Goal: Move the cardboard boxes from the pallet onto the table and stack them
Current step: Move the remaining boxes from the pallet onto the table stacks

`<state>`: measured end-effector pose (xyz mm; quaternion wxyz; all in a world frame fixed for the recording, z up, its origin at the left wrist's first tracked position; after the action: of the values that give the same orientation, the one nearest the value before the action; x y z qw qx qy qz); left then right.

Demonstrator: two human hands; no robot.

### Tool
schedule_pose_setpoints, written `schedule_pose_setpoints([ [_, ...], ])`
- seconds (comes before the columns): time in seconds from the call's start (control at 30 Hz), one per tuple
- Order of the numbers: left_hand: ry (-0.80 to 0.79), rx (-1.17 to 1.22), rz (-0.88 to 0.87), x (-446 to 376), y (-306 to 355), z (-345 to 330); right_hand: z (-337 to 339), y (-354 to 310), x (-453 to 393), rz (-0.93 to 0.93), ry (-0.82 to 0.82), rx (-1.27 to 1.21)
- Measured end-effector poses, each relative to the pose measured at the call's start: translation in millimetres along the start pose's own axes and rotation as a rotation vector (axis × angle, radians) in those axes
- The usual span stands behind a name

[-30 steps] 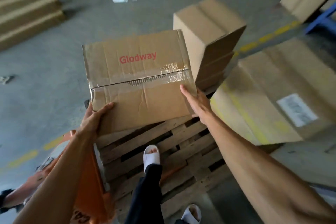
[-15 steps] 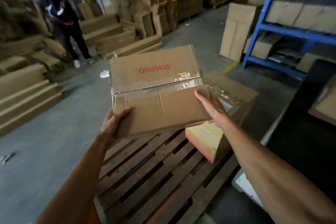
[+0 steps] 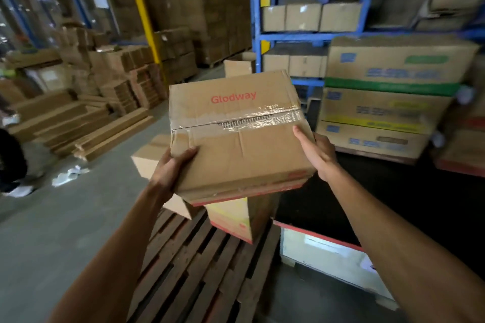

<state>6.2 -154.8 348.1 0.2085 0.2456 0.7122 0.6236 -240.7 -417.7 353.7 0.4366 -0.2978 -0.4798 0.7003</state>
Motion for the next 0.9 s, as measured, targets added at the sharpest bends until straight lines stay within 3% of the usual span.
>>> schedule_pose_setpoints([
  [0.2,-0.204,-0.019,0.015,21,2,-115,128,41,32,-0.086,0.151,-0.088],
  [0.53,-0.467,0.030,0.002,100,-7,-387,404,116,78,-0.115,0.471,-0.131],
  [0.9,-0.656,0.066,0.002,128,34,-637,627,132,61,-0.104,0.596,-0.223],
])
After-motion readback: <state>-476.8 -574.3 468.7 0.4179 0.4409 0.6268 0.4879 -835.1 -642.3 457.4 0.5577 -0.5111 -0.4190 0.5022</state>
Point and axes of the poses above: each hand's wrist, its own x-axis away from the middle knuckle, its own z-axis out of the back of the hand, y = z × x, the point moved 8 cm from there along -x, towards the middle knuckle, and after that the axes turned 6 degrees about x, right-handed, at the moved point
